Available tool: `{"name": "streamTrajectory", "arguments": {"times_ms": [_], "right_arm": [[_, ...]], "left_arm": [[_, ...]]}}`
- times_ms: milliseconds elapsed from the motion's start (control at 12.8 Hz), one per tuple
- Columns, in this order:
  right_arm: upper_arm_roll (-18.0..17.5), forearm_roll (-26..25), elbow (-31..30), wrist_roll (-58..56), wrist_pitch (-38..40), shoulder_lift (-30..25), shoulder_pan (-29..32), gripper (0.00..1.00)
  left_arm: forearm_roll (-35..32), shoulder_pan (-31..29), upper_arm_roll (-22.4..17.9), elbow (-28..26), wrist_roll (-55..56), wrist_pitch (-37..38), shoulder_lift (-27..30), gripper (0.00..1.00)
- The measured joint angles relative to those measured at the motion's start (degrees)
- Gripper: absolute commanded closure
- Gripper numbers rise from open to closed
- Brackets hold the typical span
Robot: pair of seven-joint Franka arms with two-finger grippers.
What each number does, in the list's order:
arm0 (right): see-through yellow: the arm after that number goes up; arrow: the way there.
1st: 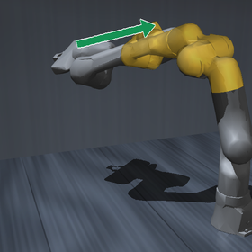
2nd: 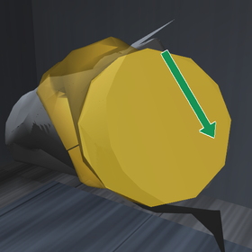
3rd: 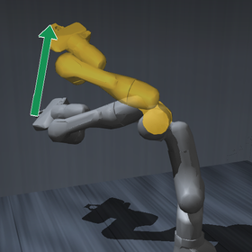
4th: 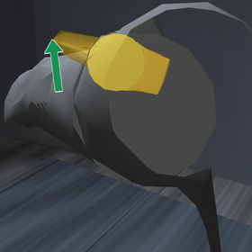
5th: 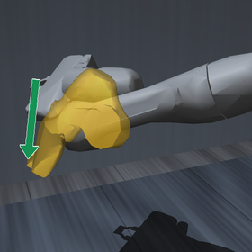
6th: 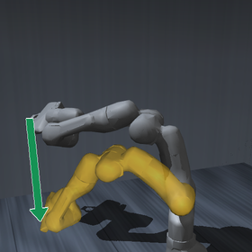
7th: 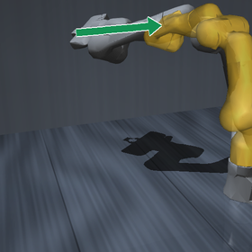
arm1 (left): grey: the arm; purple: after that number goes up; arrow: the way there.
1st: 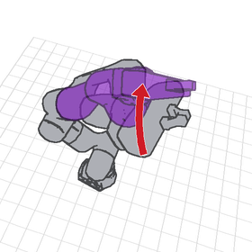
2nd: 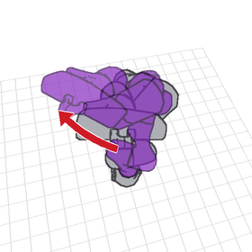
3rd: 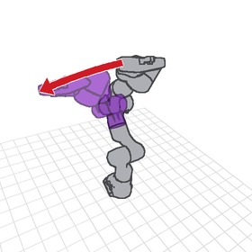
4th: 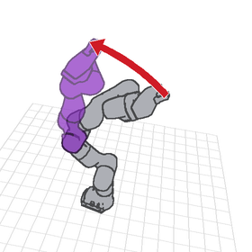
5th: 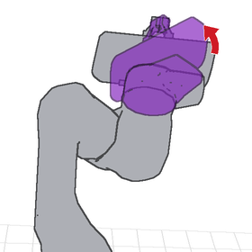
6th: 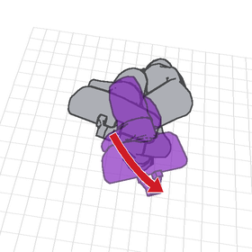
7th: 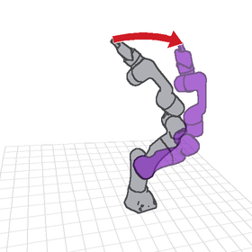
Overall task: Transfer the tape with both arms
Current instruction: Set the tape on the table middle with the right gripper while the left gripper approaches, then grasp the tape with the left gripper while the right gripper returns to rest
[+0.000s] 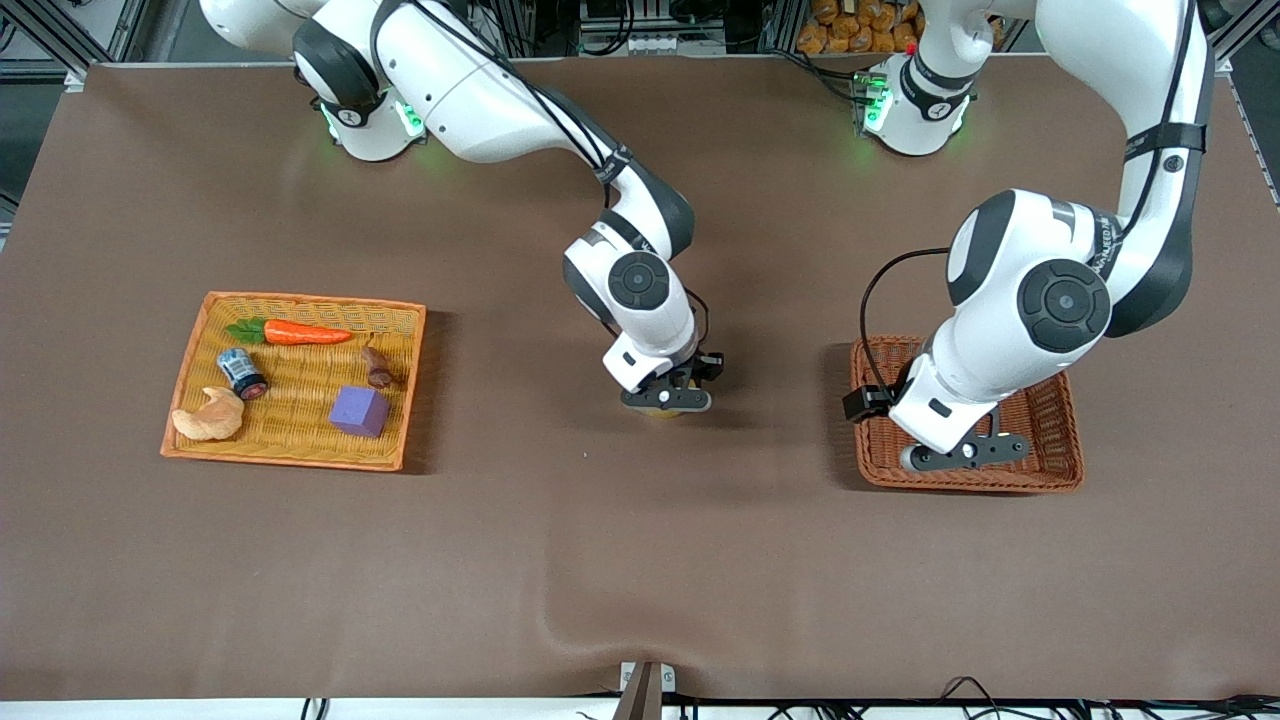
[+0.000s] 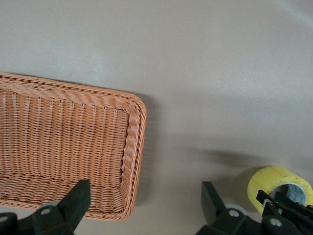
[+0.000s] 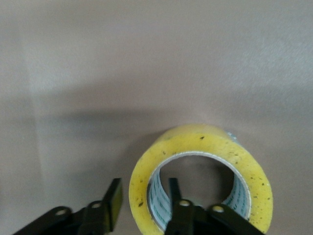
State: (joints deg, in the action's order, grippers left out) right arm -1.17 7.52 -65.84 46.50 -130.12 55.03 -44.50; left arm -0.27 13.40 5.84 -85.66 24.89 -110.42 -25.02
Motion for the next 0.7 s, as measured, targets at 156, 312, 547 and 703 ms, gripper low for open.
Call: {"name": "streamTrajectory", "arguments": {"times_ms": [156, 312, 547, 703], "right_arm": [[0.7, -0.8, 1.2, 0.0, 1.1, -0.7, 0.0, 0.00], [2.7, -2.4, 2.6, -2.7, 8.7, -3.1, 1.4, 0.00], [3.5, -2.5, 3.0, -12.4, 19.7, -9.3, 7.8, 0.00], [3.6, -2.5, 1.3, -17.5, 21.3, -13.1, 12.0, 0.00]], "left_arm": [[0.0, 0.3, 0.0, 0.0, 0.9, -0.5, -0.5, 0.00], [0.0, 1.1, 0.0, 0.0, 2.6, -1.6, -1.4, 0.00], [0.0, 2.6, 0.1, 0.0, 6.4, -2.1, -2.7, 0.00], [0.0, 4.3, 0.1, 0.0, 9.9, -2.5, -3.9, 0.00]]}}
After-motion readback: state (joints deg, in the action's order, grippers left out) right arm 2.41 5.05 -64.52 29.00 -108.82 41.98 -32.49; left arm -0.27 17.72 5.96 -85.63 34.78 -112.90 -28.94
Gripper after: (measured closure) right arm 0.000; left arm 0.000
